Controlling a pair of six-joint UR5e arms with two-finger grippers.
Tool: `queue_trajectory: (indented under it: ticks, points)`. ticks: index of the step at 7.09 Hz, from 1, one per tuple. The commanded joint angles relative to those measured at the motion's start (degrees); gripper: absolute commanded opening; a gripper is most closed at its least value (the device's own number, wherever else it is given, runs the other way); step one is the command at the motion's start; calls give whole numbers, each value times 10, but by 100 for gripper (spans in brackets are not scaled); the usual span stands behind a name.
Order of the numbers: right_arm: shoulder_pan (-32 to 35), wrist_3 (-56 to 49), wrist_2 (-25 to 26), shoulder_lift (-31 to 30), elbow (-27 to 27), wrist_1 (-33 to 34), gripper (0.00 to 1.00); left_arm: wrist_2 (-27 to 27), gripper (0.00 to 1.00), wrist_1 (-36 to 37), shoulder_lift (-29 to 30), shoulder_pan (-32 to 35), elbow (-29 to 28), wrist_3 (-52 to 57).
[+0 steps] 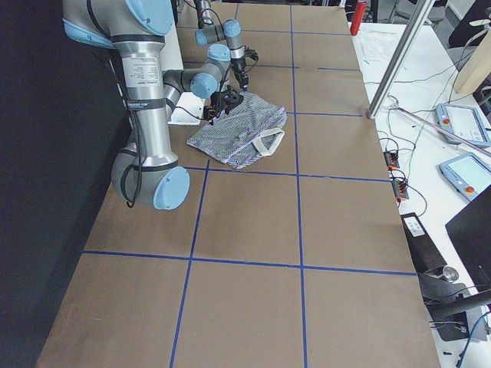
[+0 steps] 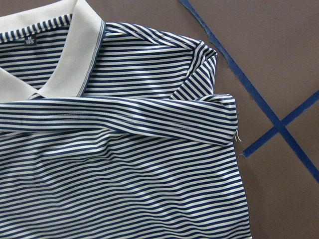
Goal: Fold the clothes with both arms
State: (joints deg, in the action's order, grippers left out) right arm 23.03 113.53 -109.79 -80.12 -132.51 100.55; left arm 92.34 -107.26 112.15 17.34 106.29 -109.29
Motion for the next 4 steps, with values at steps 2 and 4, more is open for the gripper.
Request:
queue_trajectory:
  ticks: [2,4]
  points:
    - [2,0,0,0,1,1,100,-8,46,14,8,-14,-6,0]
    - [3,0,1,0,1,1,100,-10,46,14,8,-19,-8,1]
